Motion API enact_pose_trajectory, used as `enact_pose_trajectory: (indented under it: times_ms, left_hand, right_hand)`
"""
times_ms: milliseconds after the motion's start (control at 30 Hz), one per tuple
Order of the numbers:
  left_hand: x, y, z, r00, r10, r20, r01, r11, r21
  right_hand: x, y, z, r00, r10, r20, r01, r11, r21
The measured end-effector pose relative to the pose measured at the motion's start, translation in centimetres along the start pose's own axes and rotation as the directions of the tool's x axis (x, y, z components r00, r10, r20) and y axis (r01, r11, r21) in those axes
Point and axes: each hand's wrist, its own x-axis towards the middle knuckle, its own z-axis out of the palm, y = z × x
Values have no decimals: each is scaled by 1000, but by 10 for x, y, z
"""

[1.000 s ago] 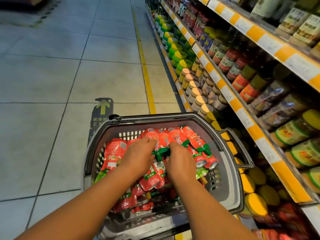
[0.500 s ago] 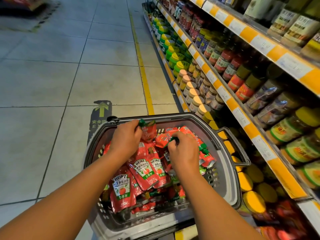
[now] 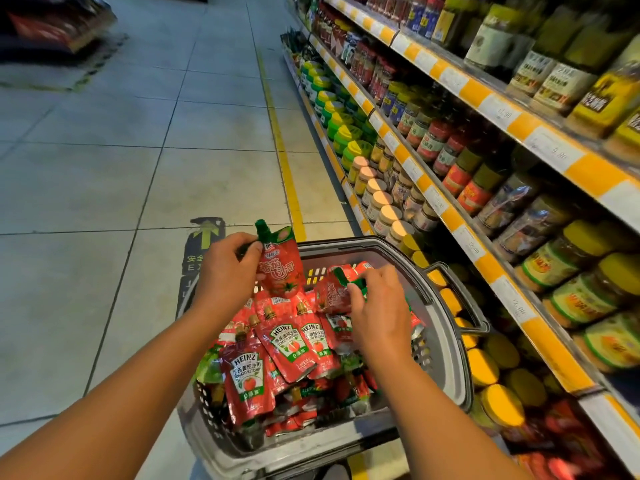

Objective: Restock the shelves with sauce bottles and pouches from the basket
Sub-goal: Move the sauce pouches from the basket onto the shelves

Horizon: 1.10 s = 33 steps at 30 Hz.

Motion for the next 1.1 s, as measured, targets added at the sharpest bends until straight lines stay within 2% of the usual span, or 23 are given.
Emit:
enact_pose_trajectory:
  times_ms: [133,267,467,567,700,967,1100]
  left_hand:
    - [-8,12,-7,999,-49,1,49,991,-123]
    - [-24,27,-9,996,-37,75,53,973,-226]
    - [-50,54,-5,990,4,144,40,954,-297]
    - [-61,72,3,983,5,185,59,939,-338]
    - [-78,100,21,974,20,225,68,923,-379]
    - [-132,157,87,937,91,336,56,914,-402]
    - [-166,203,121,885,183,428,36,890,-455]
  right_hand:
    - [-8,13,-15,1000,24,2,-24,999,-29]
    - [-17,26,-36,976,211,51,-212,977,28]
    - [-37,37,-76,934,358,-16,-330,877,349]
    - [-47,50,-104,906,423,15,-379,795,474]
    - [-71,78,-154,898,440,-20,-371,781,503]
    - [-133,128,-262,853,458,-250,-290,814,504]
    - [-165,148,-319,823,441,-359,-220,829,514]
